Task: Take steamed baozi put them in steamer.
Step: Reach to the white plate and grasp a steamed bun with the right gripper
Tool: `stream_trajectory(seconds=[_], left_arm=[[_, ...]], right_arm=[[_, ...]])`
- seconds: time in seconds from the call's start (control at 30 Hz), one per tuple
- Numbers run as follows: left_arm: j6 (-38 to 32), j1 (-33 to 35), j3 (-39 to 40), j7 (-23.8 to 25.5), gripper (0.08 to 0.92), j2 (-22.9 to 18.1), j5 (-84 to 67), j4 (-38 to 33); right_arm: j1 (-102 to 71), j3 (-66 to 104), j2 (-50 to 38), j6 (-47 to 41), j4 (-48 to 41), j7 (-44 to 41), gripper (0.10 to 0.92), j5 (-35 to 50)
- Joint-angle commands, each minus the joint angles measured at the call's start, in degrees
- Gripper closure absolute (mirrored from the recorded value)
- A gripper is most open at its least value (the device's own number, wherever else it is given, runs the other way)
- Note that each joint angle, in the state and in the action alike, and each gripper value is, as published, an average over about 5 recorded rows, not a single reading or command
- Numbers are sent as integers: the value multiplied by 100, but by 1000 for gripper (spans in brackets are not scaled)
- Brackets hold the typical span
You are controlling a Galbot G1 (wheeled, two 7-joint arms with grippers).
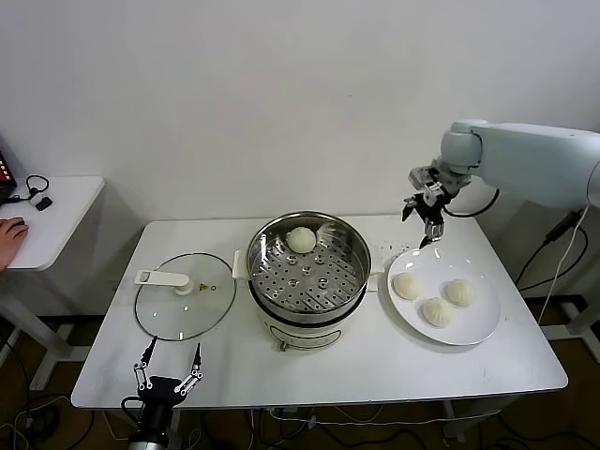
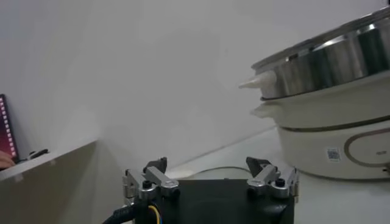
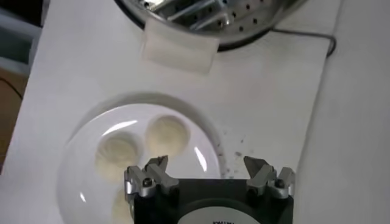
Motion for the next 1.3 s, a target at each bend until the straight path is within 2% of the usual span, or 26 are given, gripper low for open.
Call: stream_trajectory(seconds=[0.03,0.7,1.3], left_arm=[[-2,3,-9,4,177,-280,7,21],[-33,52,-53,13,177,-262,34,76],[-55,32,-80,21,177,-243,74,105]], right_arm=[[-881,517,-233,-855,-92,-69,203,-12],[-1992,1469,117,-519,-1086,-119,203,-778],[-2244,1691,284,-531,-1324,52,203,-997]])
